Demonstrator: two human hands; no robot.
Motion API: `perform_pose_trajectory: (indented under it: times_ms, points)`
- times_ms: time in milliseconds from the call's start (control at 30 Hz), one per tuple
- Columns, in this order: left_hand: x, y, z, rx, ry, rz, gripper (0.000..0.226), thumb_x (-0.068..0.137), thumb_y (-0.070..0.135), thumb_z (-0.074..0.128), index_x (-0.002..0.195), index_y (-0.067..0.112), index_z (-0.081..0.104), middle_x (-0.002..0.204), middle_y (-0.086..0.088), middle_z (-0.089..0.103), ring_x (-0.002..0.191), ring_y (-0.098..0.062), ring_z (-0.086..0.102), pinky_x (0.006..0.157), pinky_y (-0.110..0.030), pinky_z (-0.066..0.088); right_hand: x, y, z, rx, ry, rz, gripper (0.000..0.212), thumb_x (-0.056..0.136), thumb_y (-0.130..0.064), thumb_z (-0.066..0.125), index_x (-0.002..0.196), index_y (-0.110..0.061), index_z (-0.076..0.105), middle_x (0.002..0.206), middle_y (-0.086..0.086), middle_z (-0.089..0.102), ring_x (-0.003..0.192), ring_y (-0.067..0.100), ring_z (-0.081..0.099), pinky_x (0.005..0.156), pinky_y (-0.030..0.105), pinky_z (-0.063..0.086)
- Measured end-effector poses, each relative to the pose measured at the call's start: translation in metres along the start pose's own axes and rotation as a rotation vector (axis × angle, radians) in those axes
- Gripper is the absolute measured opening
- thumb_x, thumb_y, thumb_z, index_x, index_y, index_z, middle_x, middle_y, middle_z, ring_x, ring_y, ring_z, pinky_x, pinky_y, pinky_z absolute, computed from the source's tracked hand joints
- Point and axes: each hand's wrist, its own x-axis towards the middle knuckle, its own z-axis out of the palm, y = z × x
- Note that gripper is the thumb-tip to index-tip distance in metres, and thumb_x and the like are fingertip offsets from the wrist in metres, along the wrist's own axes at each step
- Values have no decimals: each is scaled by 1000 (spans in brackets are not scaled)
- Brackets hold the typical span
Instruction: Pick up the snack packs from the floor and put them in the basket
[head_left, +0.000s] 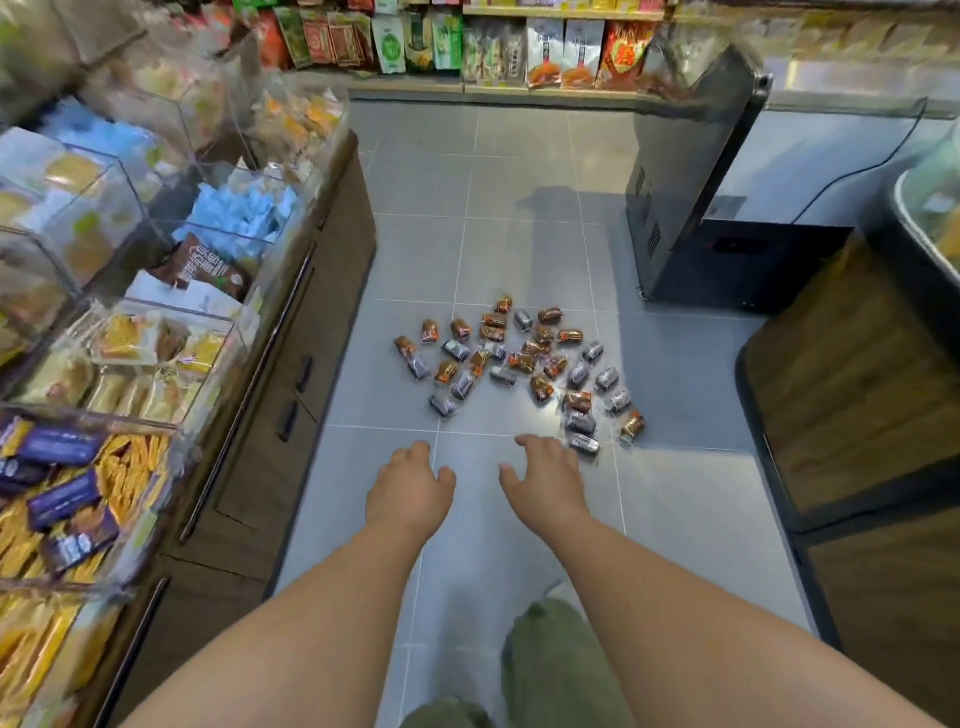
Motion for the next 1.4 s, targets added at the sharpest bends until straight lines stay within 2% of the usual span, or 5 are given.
perform_pose_trajectory:
  times_ms: [200, 567, 767, 1100, 1400]
  points:
    - [117, 47, -30, 91, 10, 30, 49, 96, 34, 40, 141, 15, 36, 142, -9, 40, 127, -29, 40, 99, -38, 37, 126, -29, -32, -37, -5, -19, 49, 97, -40, 42, 142, -21, 36, 144, 5, 36, 133, 28, 28, 108, 39, 27]
    - [287, 111, -85, 36, -10, -67, 49, 95, 34, 42, 140, 14, 38, 140, -13, 40, 127, -32, 41, 102, -40, 36, 315, -73, -92, -20, -131, -4, 46, 96, -35, 44, 136, -13, 41, 140, 12, 40, 130, 30, 35, 104, 39, 34]
    - [387, 112, -105, 46, -76, -58, 52, 96, 34, 43, 143, 13, 33, 143, -13, 34, 127, -34, 39, 103, -42, 37, 403, -103, -78, -8, -169, 78, 49, 95, -37, 45, 138, -16, 40, 141, 12, 39, 130, 32, 35, 106, 40, 33]
    - [590, 83, -136, 187, -279, 63, 51, 96, 36, 42, 141, 12, 34, 140, -14, 38, 125, -34, 41, 101, -41, 37, 559, -170, -37, 119, -149, 375, 46, 95, -37, 46, 135, -14, 42, 141, 14, 37, 130, 34, 34, 105, 40, 33]
    - [703, 60, -79, 255, -419, 141, 49, 97, 30, 41, 143, 15, 33, 144, -11, 35, 125, -34, 39, 101, -39, 35, 657, -150, 21, 268, -173, 573, 49, 95, -36, 47, 141, -21, 38, 146, 11, 27, 135, 31, 26, 110, 40, 29]
